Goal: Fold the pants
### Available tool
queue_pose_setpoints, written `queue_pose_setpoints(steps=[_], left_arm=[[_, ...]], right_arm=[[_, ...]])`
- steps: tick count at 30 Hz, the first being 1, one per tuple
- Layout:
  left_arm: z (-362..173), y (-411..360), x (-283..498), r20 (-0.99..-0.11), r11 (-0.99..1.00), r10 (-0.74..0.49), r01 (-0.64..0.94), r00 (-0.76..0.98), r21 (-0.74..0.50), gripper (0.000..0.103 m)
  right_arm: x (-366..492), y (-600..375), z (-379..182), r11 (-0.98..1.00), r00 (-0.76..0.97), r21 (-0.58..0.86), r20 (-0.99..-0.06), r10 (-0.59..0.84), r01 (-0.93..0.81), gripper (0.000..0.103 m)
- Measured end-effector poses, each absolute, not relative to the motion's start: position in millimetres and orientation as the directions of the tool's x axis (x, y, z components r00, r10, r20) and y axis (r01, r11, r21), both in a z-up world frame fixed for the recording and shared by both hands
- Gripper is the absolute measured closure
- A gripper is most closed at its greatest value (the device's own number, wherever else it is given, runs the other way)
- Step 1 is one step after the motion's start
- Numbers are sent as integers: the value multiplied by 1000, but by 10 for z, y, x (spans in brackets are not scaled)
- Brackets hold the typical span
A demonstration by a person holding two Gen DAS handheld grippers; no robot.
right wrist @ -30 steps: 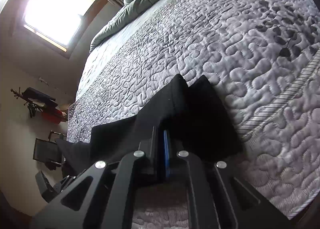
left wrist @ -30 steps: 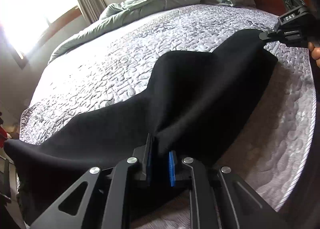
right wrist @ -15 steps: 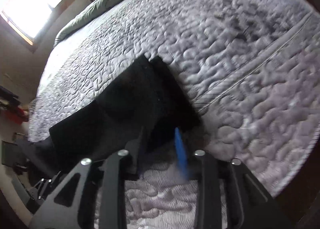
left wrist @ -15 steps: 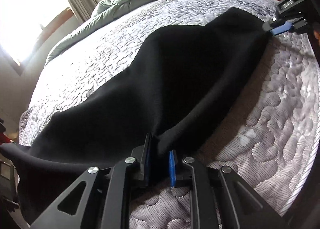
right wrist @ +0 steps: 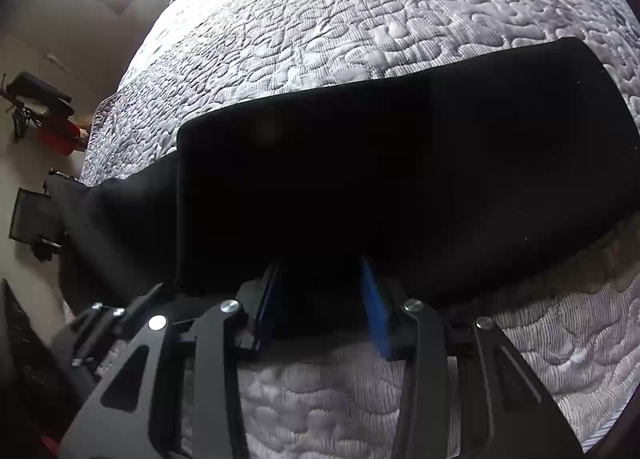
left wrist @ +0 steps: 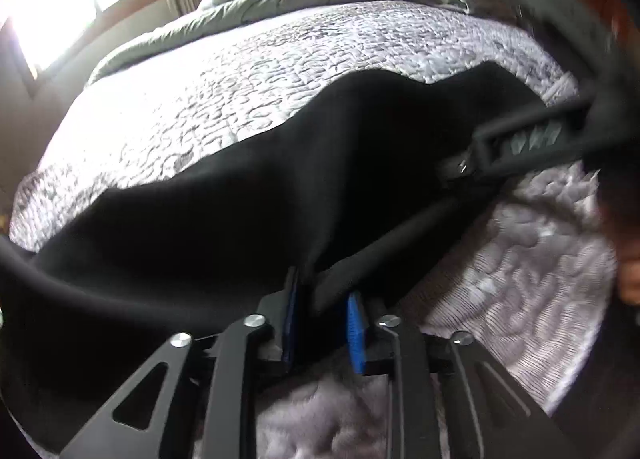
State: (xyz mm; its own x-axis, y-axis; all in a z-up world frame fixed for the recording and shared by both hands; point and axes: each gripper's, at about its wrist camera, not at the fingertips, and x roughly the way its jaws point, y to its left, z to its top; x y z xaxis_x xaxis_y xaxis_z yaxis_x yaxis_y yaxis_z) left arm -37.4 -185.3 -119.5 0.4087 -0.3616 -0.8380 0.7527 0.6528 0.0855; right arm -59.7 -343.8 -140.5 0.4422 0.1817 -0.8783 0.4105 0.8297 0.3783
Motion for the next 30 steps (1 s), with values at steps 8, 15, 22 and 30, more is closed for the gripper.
queue_pose_setpoints(steps=[8, 15, 22, 30], left_arm=[[-727, -967, 191, -852, 864, -316, 498, 417, -77, 33], [-834, -578, 1121, -923, 935, -275, 297, 269, -192, 29], [-1094, -223, 1390, -904, 918, -389, 151, 176, -366, 85], [-977, 148, 509, -802, 910, -409, 134, 435, -391, 93]], right_arm=[[-578, -3413, -1373, 837, 430, 349, -889, 154, 421, 64], [-491, -3205, -1370, 869, 412, 274, -907, 90, 412, 57], [-456, -3100, -1372, 890, 403, 230, -914, 58, 393, 55], [-403, -3134, -1358, 883, 392, 250, -916, 82, 397, 55]])
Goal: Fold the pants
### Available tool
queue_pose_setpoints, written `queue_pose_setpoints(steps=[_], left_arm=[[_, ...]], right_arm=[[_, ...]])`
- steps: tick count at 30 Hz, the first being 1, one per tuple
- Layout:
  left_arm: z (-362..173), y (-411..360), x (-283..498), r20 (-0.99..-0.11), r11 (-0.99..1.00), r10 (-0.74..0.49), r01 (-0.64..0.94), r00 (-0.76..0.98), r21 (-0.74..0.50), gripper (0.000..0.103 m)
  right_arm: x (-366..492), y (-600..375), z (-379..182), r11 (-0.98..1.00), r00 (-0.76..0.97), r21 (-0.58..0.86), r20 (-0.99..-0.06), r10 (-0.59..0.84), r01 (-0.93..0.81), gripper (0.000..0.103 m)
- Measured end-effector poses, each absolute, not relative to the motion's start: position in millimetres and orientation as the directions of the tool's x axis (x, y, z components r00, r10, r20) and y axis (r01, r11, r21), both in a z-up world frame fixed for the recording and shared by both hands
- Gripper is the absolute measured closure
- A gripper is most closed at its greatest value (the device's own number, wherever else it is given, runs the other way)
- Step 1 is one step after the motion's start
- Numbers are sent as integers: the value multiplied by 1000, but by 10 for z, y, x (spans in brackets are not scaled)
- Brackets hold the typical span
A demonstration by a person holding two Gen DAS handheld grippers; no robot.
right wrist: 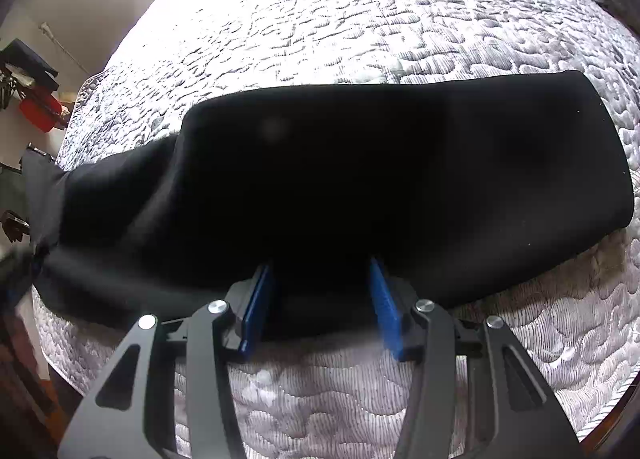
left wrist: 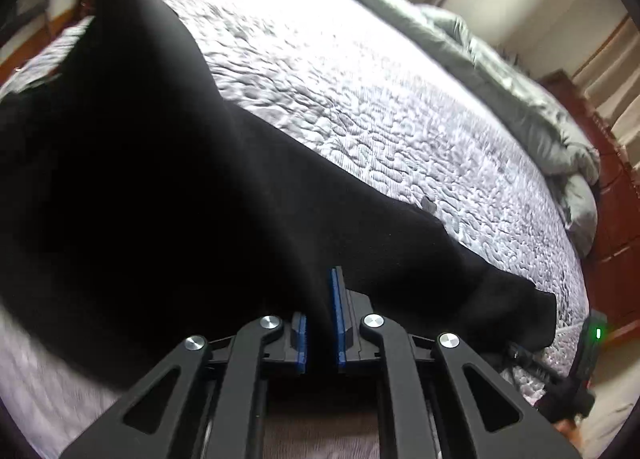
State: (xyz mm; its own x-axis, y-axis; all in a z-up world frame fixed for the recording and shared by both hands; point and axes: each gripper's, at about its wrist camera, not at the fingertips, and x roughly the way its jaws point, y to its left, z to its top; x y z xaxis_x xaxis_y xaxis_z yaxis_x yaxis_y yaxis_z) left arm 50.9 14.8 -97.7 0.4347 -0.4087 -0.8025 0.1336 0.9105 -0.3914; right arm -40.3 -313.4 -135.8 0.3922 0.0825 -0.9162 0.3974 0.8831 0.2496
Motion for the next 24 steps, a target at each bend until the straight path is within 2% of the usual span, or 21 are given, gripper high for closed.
queue_pose_setpoints(steps=[4, 6, 11, 14, 16, 18, 19, 20, 21, 24], left_arm=[[-1167, 210, 121, -781, 914, -390, 106, 488, -391, 93], [-1304, 221, 95, -785, 904, -407, 84, 468, -418, 93], [-1341, 184, 158, -774, 897, -425, 106, 469, -428, 93], [-1338, 211, 197, -774, 889, -444, 115, 451, -443, 93], [-1316, 293, 203, -776, 879, -467, 130, 424, -458, 88], [-1250, 426, 240, -780, 870, -484, 117, 398, -480, 78], [-1218, 502, 266, -782, 868, -483, 101, 395, -485, 71], [-1175, 635, 320, -784, 868, -477, 71, 398, -492, 57], [-1164, 773, 355, -779, 862, -481, 53, 402, -504, 52], [-1119, 1177, 578, -775, 847, -471, -30, 421, -531, 50]], right_arm=[[-298, -3112, -1295, 893, 356, 202, -933, 50, 403, 54], [-241, -2989, -1208, 902, 337, 159, -941, 16, 401, 47], [-110, -2448, -1017, 934, 387, 238, -914, 123, 265, 48], [22, -2155, -1102, 952, 349, 226, -926, 143, 207, 48], [79, -2107, -1248, 959, 317, 189, -941, 116, 210, 46], [99, -2093, -1284, 964, 330, 174, -939, 101, 199, 44], [117, -2098, -1279, 964, 333, 176, -938, 102, 199, 44], [130, -2114, -1270, 963, 333, 181, -937, 106, 202, 44], [111, -2107, -1294, 962, 334, 185, -936, 110, 203, 44], [45, -2081, -1328, 961, 341, 188, -933, 111, 201, 43]])
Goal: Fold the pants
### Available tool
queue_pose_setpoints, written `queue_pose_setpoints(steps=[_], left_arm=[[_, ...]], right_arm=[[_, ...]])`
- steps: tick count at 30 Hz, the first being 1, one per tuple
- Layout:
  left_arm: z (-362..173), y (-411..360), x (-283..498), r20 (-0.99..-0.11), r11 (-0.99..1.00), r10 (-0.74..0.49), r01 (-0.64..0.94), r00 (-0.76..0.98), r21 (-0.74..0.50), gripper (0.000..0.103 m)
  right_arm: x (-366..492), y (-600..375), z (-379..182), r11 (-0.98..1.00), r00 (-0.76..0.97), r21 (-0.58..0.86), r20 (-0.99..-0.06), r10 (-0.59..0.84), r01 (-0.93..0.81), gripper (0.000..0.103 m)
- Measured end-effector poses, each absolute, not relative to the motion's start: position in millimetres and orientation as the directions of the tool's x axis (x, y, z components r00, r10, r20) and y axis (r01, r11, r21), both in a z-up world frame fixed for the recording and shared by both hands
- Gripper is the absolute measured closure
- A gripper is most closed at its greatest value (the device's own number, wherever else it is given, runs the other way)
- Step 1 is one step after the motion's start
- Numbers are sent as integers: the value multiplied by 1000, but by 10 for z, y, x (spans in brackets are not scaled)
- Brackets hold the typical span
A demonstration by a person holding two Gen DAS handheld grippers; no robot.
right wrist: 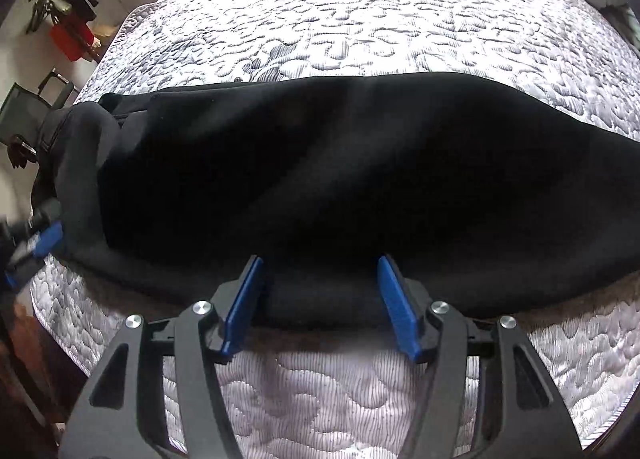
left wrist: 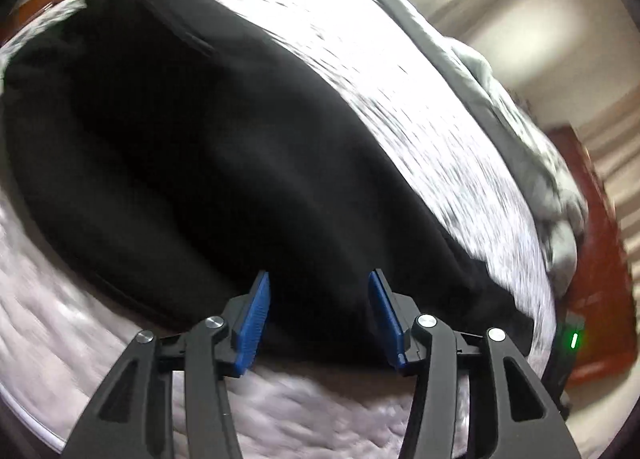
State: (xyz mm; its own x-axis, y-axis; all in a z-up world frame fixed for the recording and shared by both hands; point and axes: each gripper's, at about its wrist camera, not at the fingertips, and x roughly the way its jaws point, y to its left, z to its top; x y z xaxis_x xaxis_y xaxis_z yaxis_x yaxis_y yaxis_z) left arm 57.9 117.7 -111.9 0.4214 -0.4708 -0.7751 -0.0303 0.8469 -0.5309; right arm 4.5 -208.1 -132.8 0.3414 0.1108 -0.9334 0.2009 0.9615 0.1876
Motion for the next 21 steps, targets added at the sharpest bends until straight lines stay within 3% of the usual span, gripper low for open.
queue_pose_setpoints(steps=[7, 12, 13, 15, 18, 21], left_arm=[[-1330, 1932, 1156, -737, 723, -547, -220, 397, -655, 46], [-1396, 1976, 1365, -692, 650, -616, -252, 377, -717, 41], [-1396, 1971, 1377, -691, 645, -614, -261, 381, -718, 43], [-1380, 1961, 1350, -709, 667, -587, -263, 390, -697, 64], [-1295, 1902, 1307, -694, 683, -582, -210, 424, -700, 83], [-1104, 1855, 1205, -680, 704, -549, -170, 487, -690, 85]], right_arm=[[42, -2028, -1363, 965, 351, 171, -932, 94, 196, 38], [83, -2016, -1373, 966, 349, 169, -933, 92, 196, 36], [93, -2009, -1377, 966, 348, 168, -933, 92, 196, 36], [99, -1997, -1381, 968, 349, 163, -933, 88, 192, 35], [95, -1997, -1385, 968, 352, 163, -932, 88, 189, 34], [92, -2000, -1385, 969, 353, 164, -931, 89, 186, 34]])
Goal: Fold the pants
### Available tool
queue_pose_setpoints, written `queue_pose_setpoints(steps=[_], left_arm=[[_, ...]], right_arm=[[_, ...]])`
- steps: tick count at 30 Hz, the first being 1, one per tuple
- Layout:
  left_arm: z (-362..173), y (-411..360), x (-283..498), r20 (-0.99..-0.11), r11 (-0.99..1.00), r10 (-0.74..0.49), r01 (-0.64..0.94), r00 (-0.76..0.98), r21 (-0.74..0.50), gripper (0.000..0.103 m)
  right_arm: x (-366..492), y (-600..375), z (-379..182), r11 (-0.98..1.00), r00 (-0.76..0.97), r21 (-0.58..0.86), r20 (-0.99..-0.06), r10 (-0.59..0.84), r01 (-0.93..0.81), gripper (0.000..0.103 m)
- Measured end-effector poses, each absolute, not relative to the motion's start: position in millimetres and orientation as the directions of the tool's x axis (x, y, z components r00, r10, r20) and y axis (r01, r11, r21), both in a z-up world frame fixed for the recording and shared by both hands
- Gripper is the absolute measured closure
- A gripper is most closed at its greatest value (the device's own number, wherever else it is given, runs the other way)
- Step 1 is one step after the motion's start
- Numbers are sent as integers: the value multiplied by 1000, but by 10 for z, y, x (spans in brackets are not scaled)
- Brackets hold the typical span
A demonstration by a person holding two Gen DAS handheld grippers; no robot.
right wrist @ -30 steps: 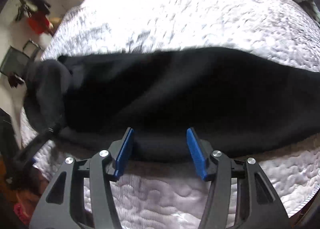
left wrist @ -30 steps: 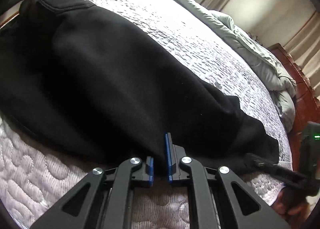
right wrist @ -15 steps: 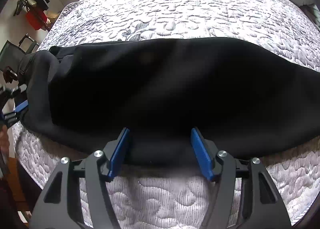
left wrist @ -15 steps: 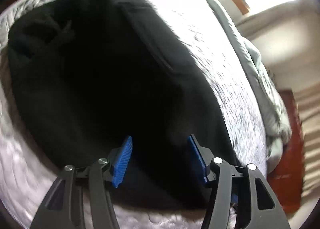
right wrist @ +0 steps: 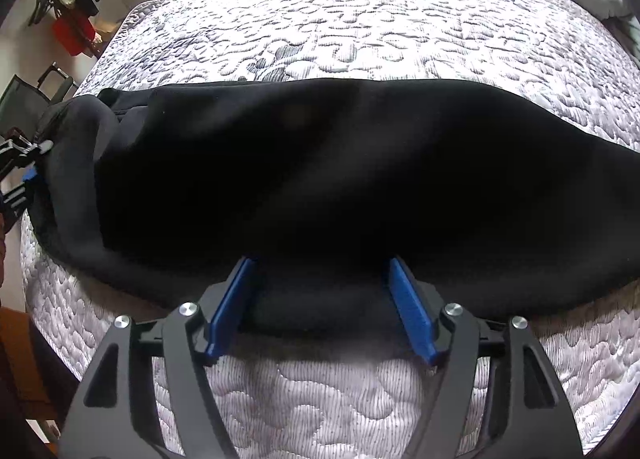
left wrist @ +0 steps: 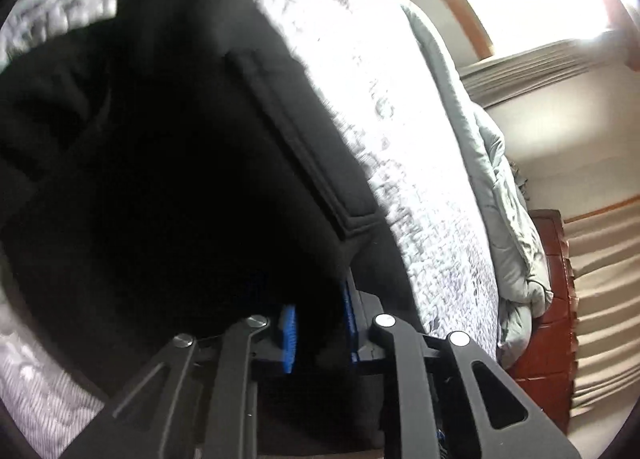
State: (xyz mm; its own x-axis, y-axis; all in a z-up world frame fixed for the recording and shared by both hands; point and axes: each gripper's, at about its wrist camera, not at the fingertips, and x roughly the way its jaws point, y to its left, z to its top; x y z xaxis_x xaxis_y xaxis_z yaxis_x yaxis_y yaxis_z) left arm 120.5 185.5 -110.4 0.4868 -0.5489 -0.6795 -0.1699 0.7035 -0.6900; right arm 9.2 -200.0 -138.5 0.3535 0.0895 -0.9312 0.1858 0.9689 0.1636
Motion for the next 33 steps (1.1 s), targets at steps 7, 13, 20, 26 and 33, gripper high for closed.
queue_pose_setpoints(steps=[7, 13, 20, 26, 33], left_arm=[[-773, 1922, 408, -642, 767, -394, -150, 658, -624, 86], [-1361, 2071, 375, -722, 762, -390, -240, 572, -602, 83], [-1269, 2123, 535, -760, 791, -388, -235, 522, -566, 67], [-1163, 2006, 595, -789, 841, -369, -184, 490, -508, 65], [-705, 2104, 310, -760, 876, -243, -201, 602, -439, 59]], right_arm=[[87, -2026, -1375, 967, 352, 181, -930, 109, 179, 34], [117, -1961, -1382, 973, 346, 159, -934, 94, 165, 26], [147, -1978, -1381, 969, 341, 175, -934, 107, 174, 23], [224, -1947, -1374, 975, 336, 150, -938, 87, 166, 20], [59, -2094, -1153, 944, 387, 252, -909, 155, 213, 28]])
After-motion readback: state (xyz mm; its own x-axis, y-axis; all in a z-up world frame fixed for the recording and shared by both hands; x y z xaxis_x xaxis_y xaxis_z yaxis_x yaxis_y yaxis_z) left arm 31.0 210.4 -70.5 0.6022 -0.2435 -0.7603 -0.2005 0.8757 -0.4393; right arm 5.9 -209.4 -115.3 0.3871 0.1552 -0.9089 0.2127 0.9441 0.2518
